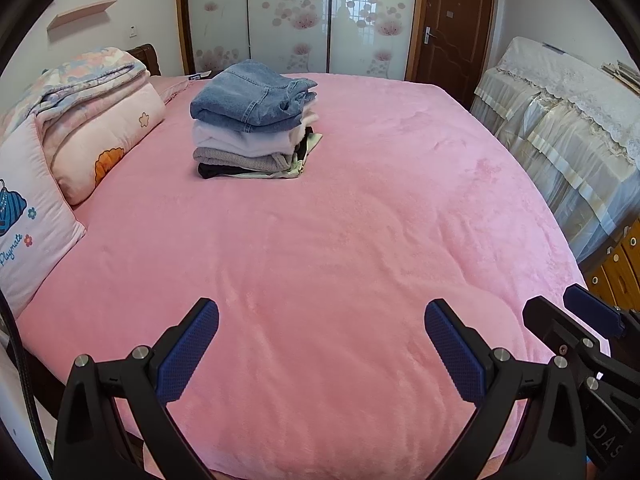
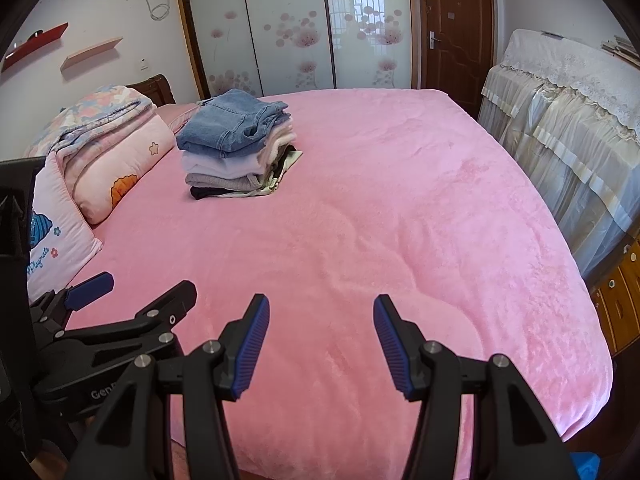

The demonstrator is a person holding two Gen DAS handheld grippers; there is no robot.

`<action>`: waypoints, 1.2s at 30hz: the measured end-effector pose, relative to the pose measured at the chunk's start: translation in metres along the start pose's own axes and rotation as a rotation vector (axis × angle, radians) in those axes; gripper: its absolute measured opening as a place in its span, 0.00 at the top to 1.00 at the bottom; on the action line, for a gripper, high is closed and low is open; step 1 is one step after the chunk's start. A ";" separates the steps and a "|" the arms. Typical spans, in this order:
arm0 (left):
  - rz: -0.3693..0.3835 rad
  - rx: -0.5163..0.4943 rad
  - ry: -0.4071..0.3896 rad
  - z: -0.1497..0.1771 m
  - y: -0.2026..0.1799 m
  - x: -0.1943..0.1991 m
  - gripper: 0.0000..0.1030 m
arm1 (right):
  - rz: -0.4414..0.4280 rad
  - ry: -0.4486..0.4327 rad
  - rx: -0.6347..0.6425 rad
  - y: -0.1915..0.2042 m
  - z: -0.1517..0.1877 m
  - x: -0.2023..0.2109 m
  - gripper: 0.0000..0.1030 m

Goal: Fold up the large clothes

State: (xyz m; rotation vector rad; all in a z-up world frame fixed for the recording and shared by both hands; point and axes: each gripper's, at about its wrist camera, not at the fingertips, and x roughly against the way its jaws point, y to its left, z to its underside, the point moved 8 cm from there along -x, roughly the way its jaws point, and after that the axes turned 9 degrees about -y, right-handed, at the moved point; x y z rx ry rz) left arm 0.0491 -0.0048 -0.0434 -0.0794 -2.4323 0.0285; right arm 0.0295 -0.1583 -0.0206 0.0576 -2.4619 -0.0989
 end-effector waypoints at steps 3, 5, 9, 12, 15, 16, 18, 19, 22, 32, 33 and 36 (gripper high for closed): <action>0.000 0.001 0.001 0.001 -0.001 0.000 0.01 | -0.001 0.001 0.000 0.001 0.003 -0.001 0.47; 0.002 0.002 0.002 0.001 -0.001 0.000 0.01 | 0.000 0.001 0.000 0.001 0.003 -0.001 0.47; 0.000 0.007 0.004 0.003 -0.001 -0.001 0.01 | -0.002 0.002 -0.001 0.003 0.004 -0.001 0.47; 0.000 0.013 0.007 0.005 -0.002 -0.002 0.01 | -0.007 0.005 0.003 0.003 0.008 -0.002 0.47; 0.001 0.011 0.007 0.005 -0.001 -0.002 0.01 | -0.010 0.006 0.001 0.003 0.009 -0.002 0.47; 0.001 0.011 0.008 0.005 -0.001 -0.002 0.01 | -0.012 0.007 0.001 0.004 0.010 -0.002 0.47; 0.000 0.014 0.010 0.006 -0.001 -0.002 0.01 | -0.013 0.008 0.003 0.003 0.011 -0.002 0.47; 0.000 0.016 0.010 0.007 -0.001 -0.002 0.01 | -0.014 0.007 0.004 0.003 0.012 -0.002 0.47; -0.001 0.021 0.012 0.008 0.000 -0.002 0.01 | -0.013 0.008 0.003 0.003 0.012 -0.003 0.47; -0.004 0.025 0.020 0.010 -0.001 -0.001 0.01 | -0.015 0.012 0.007 0.003 0.012 -0.003 0.47; -0.004 0.026 0.022 0.010 -0.001 -0.001 0.01 | -0.015 0.013 0.007 0.003 0.012 -0.003 0.47; -0.002 0.029 0.028 0.013 0.000 -0.002 0.01 | -0.017 0.014 0.005 0.002 0.013 -0.003 0.47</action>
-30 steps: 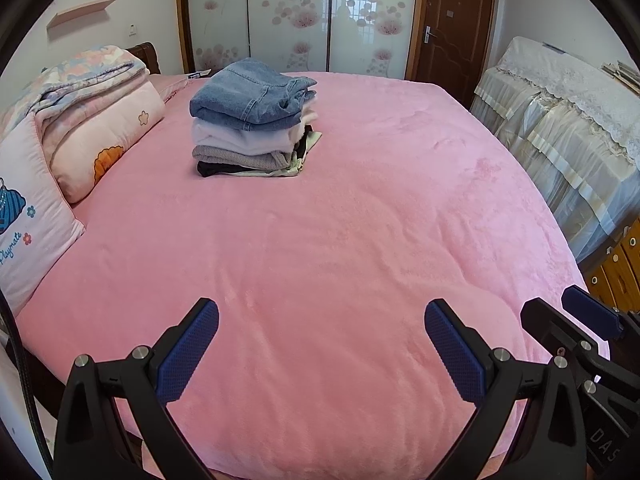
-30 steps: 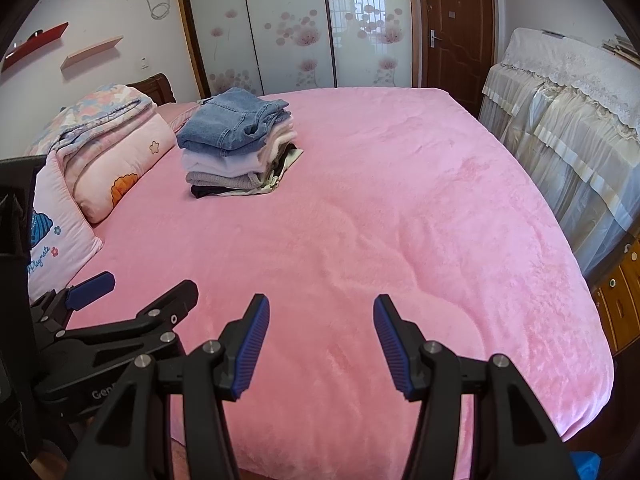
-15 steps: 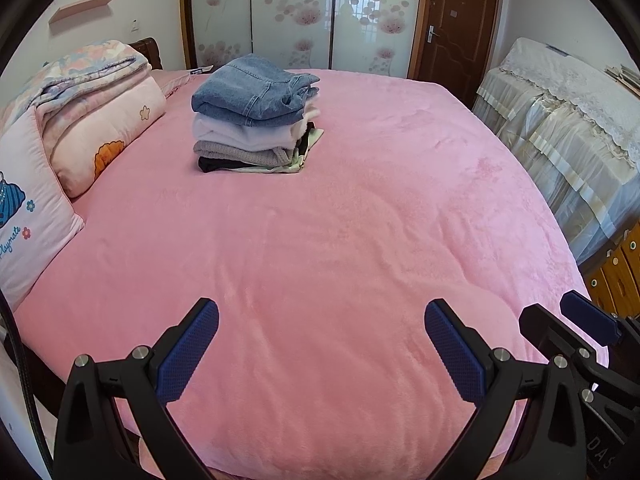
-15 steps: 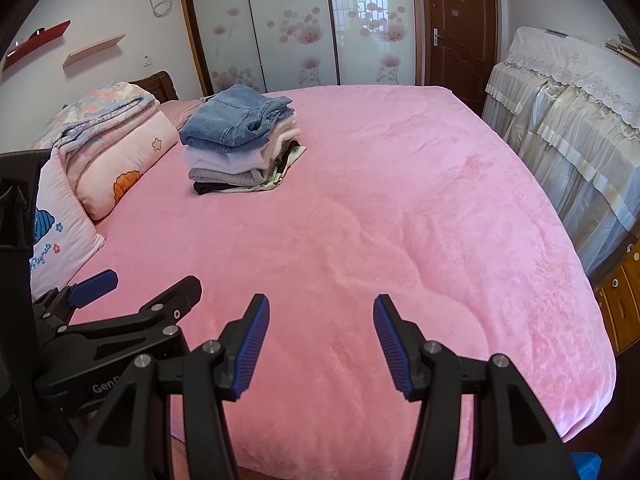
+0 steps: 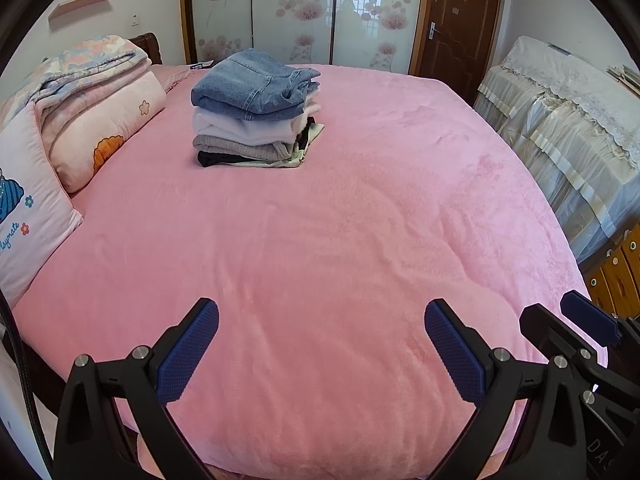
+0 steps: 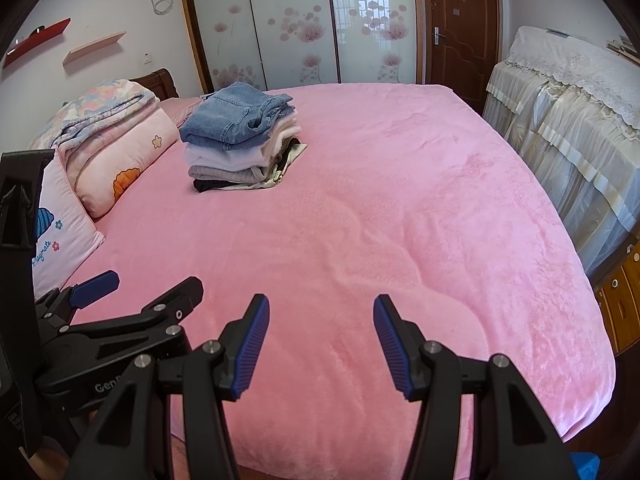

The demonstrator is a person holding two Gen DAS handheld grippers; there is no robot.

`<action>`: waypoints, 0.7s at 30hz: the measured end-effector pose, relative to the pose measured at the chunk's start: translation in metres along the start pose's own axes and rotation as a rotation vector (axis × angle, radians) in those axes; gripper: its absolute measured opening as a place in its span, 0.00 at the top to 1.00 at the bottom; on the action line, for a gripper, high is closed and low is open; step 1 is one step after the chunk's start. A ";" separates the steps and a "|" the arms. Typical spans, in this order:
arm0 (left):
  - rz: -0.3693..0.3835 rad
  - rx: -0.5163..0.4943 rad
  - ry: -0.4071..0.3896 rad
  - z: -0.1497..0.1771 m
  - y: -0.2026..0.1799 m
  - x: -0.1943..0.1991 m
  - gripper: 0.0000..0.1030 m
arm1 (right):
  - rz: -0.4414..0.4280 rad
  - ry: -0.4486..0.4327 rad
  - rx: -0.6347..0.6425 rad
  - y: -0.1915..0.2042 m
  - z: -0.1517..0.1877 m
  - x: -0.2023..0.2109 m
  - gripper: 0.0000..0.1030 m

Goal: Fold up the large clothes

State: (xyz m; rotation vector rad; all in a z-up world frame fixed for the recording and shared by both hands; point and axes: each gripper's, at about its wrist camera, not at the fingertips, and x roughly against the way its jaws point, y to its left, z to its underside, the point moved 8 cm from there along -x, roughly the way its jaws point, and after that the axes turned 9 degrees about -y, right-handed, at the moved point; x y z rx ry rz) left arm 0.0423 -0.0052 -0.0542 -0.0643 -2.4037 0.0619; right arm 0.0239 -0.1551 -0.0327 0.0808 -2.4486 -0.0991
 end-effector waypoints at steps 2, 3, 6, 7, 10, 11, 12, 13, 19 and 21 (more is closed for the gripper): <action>0.002 0.003 0.003 0.001 0.000 -0.001 0.01 | 0.000 0.001 0.001 0.000 0.001 0.000 0.47; 0.002 0.004 0.006 0.001 0.001 -0.002 0.01 | 0.000 0.001 0.001 -0.001 0.001 0.000 0.47; 0.002 0.006 0.008 0.001 0.002 -0.003 0.01 | -0.001 0.002 0.001 -0.001 0.002 0.000 0.47; 0.002 0.005 0.008 0.001 0.002 -0.003 0.01 | 0.000 0.002 0.001 -0.001 0.002 0.000 0.47; 0.003 0.004 0.008 0.001 0.002 -0.004 0.01 | -0.001 0.002 0.001 0.000 0.001 0.000 0.47; 0.004 0.004 0.008 0.001 0.002 -0.003 0.01 | 0.000 0.002 0.001 0.000 0.001 0.000 0.47; 0.004 0.005 0.008 0.001 0.002 -0.004 0.01 | 0.000 0.002 0.000 0.000 0.001 0.000 0.47; 0.004 0.005 0.009 0.001 0.002 -0.003 0.01 | -0.001 0.003 -0.001 0.000 0.001 0.000 0.47; 0.002 0.003 0.010 0.002 0.001 -0.005 0.01 | -0.003 0.006 -0.002 -0.002 0.005 -0.002 0.47; 0.003 0.005 0.012 0.001 0.001 -0.005 0.01 | -0.004 0.008 -0.003 -0.003 0.006 -0.002 0.47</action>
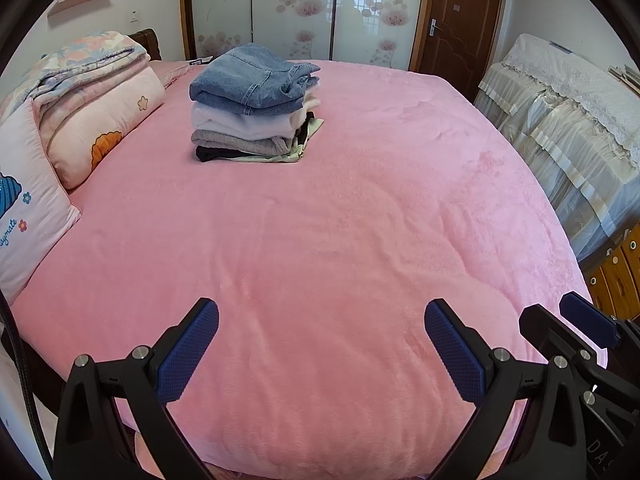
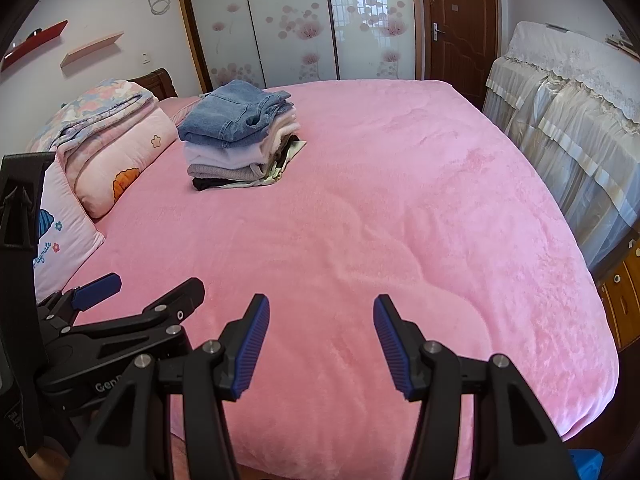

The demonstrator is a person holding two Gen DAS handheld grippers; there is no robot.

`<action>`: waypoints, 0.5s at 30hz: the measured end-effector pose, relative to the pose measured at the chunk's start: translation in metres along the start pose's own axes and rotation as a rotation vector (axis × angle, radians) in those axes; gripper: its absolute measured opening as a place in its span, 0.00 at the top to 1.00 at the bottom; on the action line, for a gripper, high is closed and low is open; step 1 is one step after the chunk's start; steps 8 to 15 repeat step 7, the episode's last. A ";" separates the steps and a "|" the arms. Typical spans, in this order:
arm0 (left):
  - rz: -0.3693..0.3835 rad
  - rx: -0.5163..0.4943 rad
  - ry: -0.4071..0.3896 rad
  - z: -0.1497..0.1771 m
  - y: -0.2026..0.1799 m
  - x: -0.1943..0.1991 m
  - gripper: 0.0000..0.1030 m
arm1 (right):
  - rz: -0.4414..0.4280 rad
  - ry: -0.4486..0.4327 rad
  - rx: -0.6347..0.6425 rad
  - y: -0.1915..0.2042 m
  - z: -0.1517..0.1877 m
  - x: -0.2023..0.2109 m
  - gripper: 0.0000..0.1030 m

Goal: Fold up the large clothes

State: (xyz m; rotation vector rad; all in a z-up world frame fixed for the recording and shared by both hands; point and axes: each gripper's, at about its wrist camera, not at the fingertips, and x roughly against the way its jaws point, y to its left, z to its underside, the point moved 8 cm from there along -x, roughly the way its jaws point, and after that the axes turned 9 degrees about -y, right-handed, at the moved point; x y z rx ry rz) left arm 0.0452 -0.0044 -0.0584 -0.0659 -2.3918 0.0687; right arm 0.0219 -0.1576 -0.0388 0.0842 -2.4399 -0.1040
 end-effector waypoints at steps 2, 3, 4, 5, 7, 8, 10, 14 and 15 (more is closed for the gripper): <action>0.000 0.002 0.003 0.002 0.000 -0.001 0.01 | -0.002 0.001 -0.002 0.000 0.002 0.000 0.47; -0.001 0.001 0.003 0.003 0.000 -0.002 0.01 | -0.001 0.001 -0.001 0.000 0.001 -0.001 0.47; -0.002 0.001 0.004 0.003 -0.001 -0.002 0.01 | -0.001 0.001 -0.001 0.000 0.002 0.000 0.47; -0.003 0.000 0.004 0.004 -0.001 -0.001 0.01 | -0.001 0.000 0.000 -0.001 0.001 0.000 0.47; -0.004 -0.001 0.007 0.006 -0.001 -0.001 0.01 | -0.002 0.001 -0.002 -0.001 0.002 -0.001 0.47; -0.004 -0.001 0.007 0.006 -0.001 -0.001 0.01 | -0.002 0.001 -0.002 -0.001 0.002 -0.001 0.47; -0.004 -0.001 0.007 0.006 -0.001 -0.001 0.01 | -0.002 0.001 -0.002 -0.001 0.002 -0.001 0.47; -0.004 -0.001 0.007 0.006 -0.001 -0.001 0.01 | -0.002 0.001 -0.002 -0.001 0.002 -0.001 0.47; -0.004 -0.001 0.007 0.006 -0.001 -0.001 0.01 | -0.002 0.001 -0.002 -0.001 0.002 -0.001 0.47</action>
